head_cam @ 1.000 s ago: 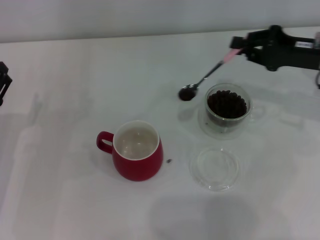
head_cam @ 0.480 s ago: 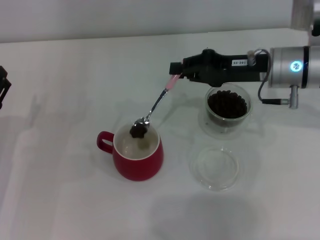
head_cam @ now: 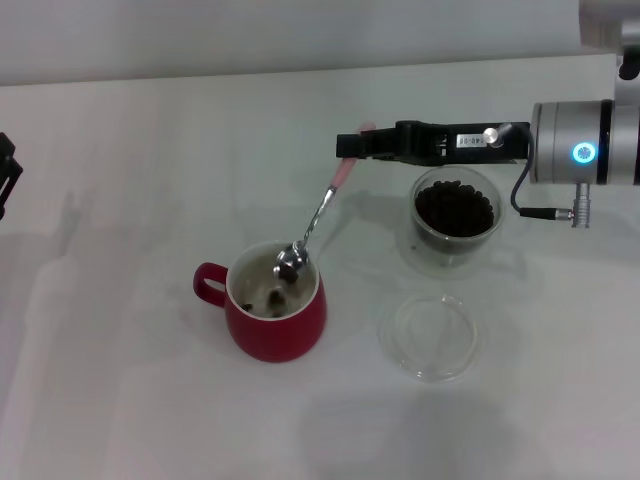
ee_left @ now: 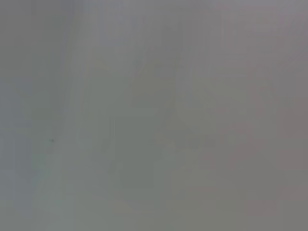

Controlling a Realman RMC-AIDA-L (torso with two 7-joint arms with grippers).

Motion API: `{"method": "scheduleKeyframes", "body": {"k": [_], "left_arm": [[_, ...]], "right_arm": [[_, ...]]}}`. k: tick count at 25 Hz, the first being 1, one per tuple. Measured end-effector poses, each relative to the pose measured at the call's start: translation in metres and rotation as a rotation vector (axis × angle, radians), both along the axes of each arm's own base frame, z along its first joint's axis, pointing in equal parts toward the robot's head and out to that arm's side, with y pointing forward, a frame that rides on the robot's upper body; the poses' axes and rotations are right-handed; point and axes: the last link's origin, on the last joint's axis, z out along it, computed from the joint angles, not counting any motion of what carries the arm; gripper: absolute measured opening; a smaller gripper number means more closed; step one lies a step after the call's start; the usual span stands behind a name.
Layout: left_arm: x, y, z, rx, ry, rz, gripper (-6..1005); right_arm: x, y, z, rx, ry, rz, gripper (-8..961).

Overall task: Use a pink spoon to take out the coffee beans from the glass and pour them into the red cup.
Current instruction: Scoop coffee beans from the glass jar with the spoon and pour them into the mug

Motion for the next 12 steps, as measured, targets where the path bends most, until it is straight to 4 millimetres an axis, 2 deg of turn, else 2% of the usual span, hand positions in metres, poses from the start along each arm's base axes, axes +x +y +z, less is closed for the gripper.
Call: {"method": "scheduleKeyframes", "body": {"k": [5, 12], "left_arm": [[0.001, 0.0, -0.001, 0.0, -0.004, 0.0, 895], [0.002, 0.001, -0.001, 0.001, -0.007, -0.003, 895]], "right_arm": [[-0.007, -0.002, 0.003, 0.082, -0.025, 0.159, 255], [-0.009, -0.011, 0.012, 0.146, -0.004, 0.261, 258]]}}
